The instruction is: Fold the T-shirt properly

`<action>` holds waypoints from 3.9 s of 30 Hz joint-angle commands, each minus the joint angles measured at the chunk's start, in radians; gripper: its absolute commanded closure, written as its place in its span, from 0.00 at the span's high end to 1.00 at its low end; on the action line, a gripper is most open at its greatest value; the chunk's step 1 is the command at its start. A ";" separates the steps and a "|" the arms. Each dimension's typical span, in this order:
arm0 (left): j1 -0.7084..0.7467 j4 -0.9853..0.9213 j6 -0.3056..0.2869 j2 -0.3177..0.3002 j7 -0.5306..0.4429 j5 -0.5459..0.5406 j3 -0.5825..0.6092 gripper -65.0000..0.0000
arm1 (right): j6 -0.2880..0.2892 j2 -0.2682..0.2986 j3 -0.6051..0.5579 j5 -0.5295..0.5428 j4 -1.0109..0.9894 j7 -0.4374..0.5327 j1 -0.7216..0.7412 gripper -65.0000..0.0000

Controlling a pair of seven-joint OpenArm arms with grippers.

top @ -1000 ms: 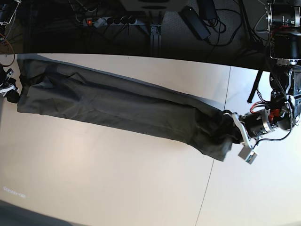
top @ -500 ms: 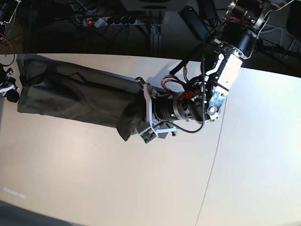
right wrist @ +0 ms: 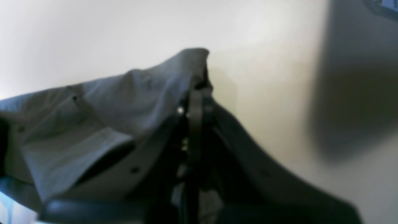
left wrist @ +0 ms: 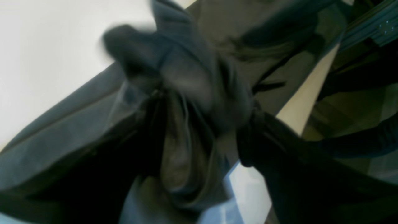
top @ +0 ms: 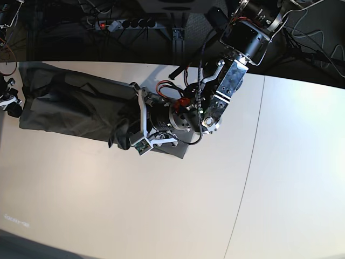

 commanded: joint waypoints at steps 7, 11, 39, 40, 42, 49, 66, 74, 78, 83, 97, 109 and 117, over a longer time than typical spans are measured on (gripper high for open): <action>-0.019 0.016 0.004 0.108 -0.006 -0.049 0.002 0.59 | 0.076 0.028 0.008 0.016 0.014 0.019 0.010 0.00; -0.019 0.016 0.004 0.114 0.002 -0.057 -0.001 0.59 | 0.076 0.028 0.008 0.015 0.014 0.018 0.010 0.00; -0.013 0.016 0.003 -0.097 0.044 -0.099 -0.232 0.00 | 0.076 0.115 -0.022 0.137 0.038 -0.082 -0.057 0.68; -0.013 0.016 0.003 -0.097 0.047 -0.099 -0.232 0.00 | 0.076 0.106 -0.037 0.147 0.038 -0.090 -0.057 0.68; -0.013 0.016 0.003 -0.097 0.048 -0.099 -0.232 0.02 | 0.076 0.093 -0.051 0.167 0.038 -0.095 -0.056 0.68; -0.013 0.016 0.003 -0.097 0.055 -0.098 -0.232 0.05 | 0.076 0.084 -0.049 0.218 0.045 -0.129 -0.056 0.68; -0.013 0.016 0.003 -0.097 0.053 -0.098 -0.232 0.05 | 0.077 0.056 0.037 0.217 0.347 -0.132 -0.056 0.00; -0.013 0.016 0.003 -0.097 0.053 -0.098 -0.232 0.05 | 0.080 -0.001 -0.180 0.086 0.328 -0.101 -0.057 0.00; -0.013 0.016 0.003 -0.097 0.054 -0.098 -0.232 0.05 | 0.080 -0.001 -0.186 0.015 0.260 -0.079 -0.057 0.00; -0.013 0.016 0.003 -0.097 0.053 -0.098 -0.232 0.05 | 0.080 -0.001 -0.186 0.003 0.103 -0.077 -0.059 0.00; -0.013 0.016 0.003 -0.097 0.039 -0.098 -0.232 0.05 | 0.080 0.000 -0.126 0.098 0.167 -0.031 -0.057 0.00; -0.013 0.016 0.003 -0.097 0.039 -0.099 -0.232 0.05 | 0.079 0.083 0.149 0.034 0.134 -0.030 -0.115 0.06; -0.013 0.016 0.003 -0.097 0.031 -0.099 -0.232 0.05 | 0.080 0.117 0.069 0.119 -0.039 -0.034 -0.118 0.69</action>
